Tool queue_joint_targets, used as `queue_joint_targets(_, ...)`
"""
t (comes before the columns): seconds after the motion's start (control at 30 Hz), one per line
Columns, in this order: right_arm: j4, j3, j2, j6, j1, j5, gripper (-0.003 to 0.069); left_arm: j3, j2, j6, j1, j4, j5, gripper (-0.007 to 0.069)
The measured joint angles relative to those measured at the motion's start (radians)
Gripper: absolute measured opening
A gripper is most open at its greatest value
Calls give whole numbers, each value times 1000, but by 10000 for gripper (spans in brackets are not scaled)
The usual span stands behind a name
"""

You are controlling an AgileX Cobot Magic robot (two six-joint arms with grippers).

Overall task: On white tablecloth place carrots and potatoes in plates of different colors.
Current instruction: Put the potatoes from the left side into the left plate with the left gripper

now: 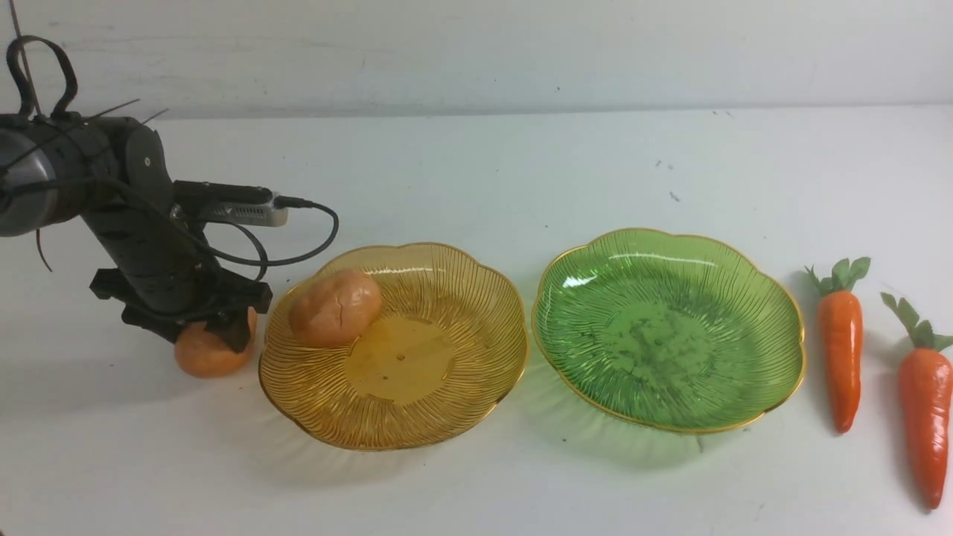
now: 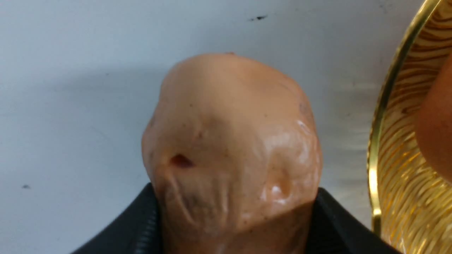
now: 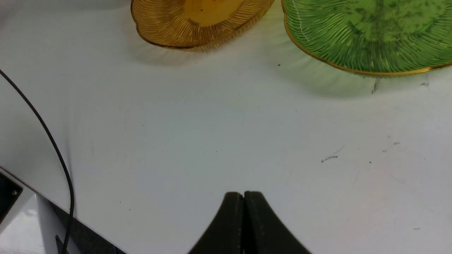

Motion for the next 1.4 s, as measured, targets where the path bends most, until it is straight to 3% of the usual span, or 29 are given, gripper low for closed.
queue_joint_targets(0.2,0,0,0,0,0,0,-15,-123,-51,16,-19,-76,150,383)
queue_joint_targets(0.33,0,0,0,1,0,0,-15,-143,-115,175,-120,-251,262,377)
queue_joint_targets(0.47,0,0,0,28,0,-1,-15,-143,-118,297,-206,-329,303,377)
queue_joint_targets(0.67,-4,0,41,130,0,-12,-15,-143,-74,390,-347,-339,271,379)
queue_joint_targets(0.83,-54,-22,46,163,0,2,-15,-143,-20,323,-414,-228,117,454)
queue_joint_targets(1.0,-193,-183,73,236,0,8,-15,-143,-10,169,-416,-95,105,610)
queue_joint_targets(1.17,-352,-320,168,350,0,13,-15,-143,-10,142,-416,-70,116,636)
queue_joint_targets(1.27,-426,-360,242,388,0,13,-15,-149,-10,132,-416,-66,134,592)
queue_joint_targets(1.4,-539,-400,389,462,0,12,-10,-188,-12,98,-416,-57,214,391)
